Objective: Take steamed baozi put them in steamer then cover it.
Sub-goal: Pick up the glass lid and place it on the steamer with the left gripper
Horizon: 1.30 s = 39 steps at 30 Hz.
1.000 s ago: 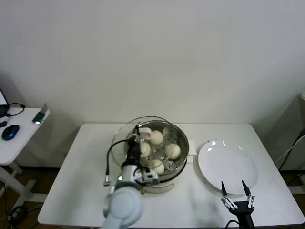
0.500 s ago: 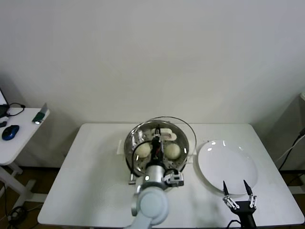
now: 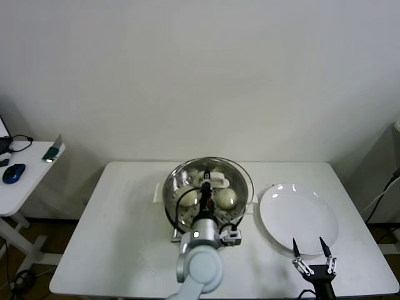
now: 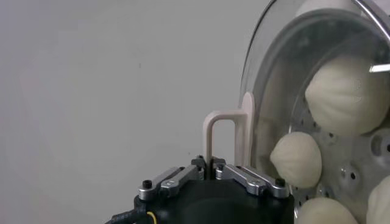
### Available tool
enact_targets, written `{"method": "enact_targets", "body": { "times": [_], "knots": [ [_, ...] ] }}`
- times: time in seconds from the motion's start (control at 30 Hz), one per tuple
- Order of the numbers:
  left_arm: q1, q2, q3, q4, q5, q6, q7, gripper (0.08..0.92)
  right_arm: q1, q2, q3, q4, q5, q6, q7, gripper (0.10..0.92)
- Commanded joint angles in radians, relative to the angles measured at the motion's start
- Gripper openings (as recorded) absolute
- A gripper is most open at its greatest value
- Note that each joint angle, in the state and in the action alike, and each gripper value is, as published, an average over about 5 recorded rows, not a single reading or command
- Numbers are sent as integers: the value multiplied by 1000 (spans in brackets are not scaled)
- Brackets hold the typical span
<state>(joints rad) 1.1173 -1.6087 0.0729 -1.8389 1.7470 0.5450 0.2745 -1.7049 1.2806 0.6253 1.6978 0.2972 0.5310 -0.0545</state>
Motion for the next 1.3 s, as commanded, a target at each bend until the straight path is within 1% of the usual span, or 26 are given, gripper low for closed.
{"method": "enact_targets", "body": {
  "times": [0.03, 0.63, 0.97, 1.07, 1.2, 1.3],
  "knots": [
    [6, -2, -9, 19, 22, 1, -2, 142, -2, 1, 1, -1, 1, 2, -2, 823],
    [16, 5, -36, 34, 18, -1, -16, 142, -7, 8, -3, -4, -7, 4, -13, 823],
    [16, 16, -34, 33, -11, -10, -45, 145, -9, 11, -2, -2, -7, 4, -15, 823],
    [12, 25, -32, 15, -30, -12, -40, 191, -9, 11, -2, -1, -8, 1, -18, 823],
    [13, 44, -25, -29, -73, -10, -10, 300, -10, 10, -3, 0, -13, -5, -23, 823],
    [20, 70, -18, -75, -122, -2, 11, 386, -10, 10, -4, 0, -22, -11, -27, 823]
  ]
}}
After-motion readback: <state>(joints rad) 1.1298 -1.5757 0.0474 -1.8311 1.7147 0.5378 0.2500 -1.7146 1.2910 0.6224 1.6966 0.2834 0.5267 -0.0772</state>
